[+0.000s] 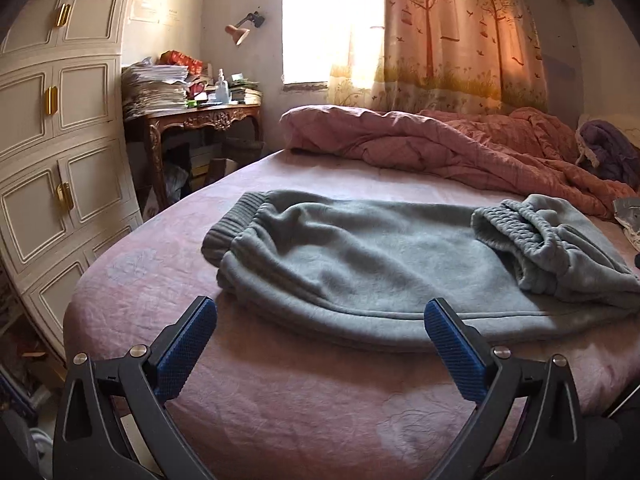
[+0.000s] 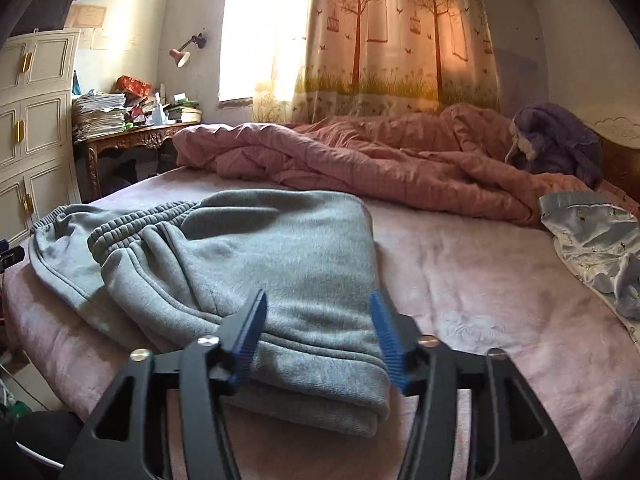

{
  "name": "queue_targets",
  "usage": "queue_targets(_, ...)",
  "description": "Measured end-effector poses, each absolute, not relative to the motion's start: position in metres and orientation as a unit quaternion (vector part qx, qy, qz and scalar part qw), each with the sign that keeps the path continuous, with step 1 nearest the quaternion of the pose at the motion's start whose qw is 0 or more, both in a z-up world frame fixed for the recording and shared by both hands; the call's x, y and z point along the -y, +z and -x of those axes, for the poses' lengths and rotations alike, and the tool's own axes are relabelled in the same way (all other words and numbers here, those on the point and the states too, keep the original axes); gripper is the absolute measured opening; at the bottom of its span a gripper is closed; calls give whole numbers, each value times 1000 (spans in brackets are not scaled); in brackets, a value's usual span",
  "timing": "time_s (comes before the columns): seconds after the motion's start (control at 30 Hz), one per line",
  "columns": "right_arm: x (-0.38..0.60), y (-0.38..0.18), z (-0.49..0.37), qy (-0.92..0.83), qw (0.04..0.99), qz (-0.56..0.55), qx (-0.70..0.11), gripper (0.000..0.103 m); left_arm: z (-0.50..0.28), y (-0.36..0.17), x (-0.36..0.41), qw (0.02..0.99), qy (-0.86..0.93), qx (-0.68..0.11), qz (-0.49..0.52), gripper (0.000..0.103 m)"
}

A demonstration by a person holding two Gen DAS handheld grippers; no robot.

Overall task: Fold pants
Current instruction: 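Grasp the cuff end of the sweatpants with the left tool and lift it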

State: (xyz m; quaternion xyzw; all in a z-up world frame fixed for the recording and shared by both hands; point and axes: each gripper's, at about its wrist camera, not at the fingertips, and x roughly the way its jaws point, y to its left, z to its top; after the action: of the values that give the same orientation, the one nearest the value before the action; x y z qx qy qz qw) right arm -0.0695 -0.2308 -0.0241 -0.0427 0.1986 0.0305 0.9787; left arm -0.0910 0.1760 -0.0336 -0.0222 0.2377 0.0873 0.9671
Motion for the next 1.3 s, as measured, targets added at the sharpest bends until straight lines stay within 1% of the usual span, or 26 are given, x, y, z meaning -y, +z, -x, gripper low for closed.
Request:
queue_targets(0.1, 234, -20, 75, 18, 982, 43, -184, 60, 88, -38, -193, 964, 99, -241, 57, 102)
queue_targets(0.13, 235, -19, 77, 13, 983, 43, -181, 62, 86, -38, -199, 963, 96, -241, 74, 100)
queue_targets(0.2, 235, -20, 78, 9, 982, 45, -181, 63, 79, -41, -212, 960, 86, -245, 110, 86)
queue_targets(0.27, 234, -21, 78, 10, 982, 46, -181, 63, 68, -45, -226, 951, 85, -257, 147, 52)
queue_targets(0.3, 233, -22, 77, 14, 982, 47, -182, 63, 63, -49, -234, 945, 88, -263, 172, 48)
queue_targets(0.4, 232, -23, 78, 39, 982, 39, -181, 65, 51, -65, -258, 920, 84, -281, 259, 48)
queue_targets(0.43, 231, -23, 79, 40, 982, 42, -180, 65, 48, -70, -263, 912, 78, -288, 282, 50)
queue_targets(0.47, 229, -24, 78, 40, 982, 45, -181, 65, 49, -73, -266, 908, 75, -287, 297, 50)
queue_targets(0.63, 231, -28, 74, 49, 980, 35, -189, 65, 43, -71, -272, 897, 64, -286, 331, 51)
queue_targets(0.67, 232, -30, 72, 56, 979, 28, -194, 65, 37, -70, -275, 894, 62, -288, 338, 54)
queue_targets(0.73, 234, -34, 67, 64, 976, 18, -209, 65, 22, -68, -280, 889, 61, -292, 347, 55)
queue_targets(0.8, 234, -36, 66, 61, 975, 20, -212, 65, 13, -70, -282, 892, 75, -289, 338, 51)
queue_targets(0.87, 233, -34, 69, 64, 976, 20, -205, 65, 11, -71, -279, 898, 93, -287, 320, 40)
queue_targets(0.93, 232, -33, 72, 66, 977, 23, -200, 65, 18, -66, -272, 906, 96, -276, 305, 32)
queue_targets(1.1, 226, -34, 70, 66, 976, 34, -204, 65, 29, -38, -247, 935, 119, -249, 221, 29)
queue_targets(1.3, 227, -34, 72, 53, 977, 38, -202, 65, 23, 23, -216, 954, 86, -202, 204, 28)
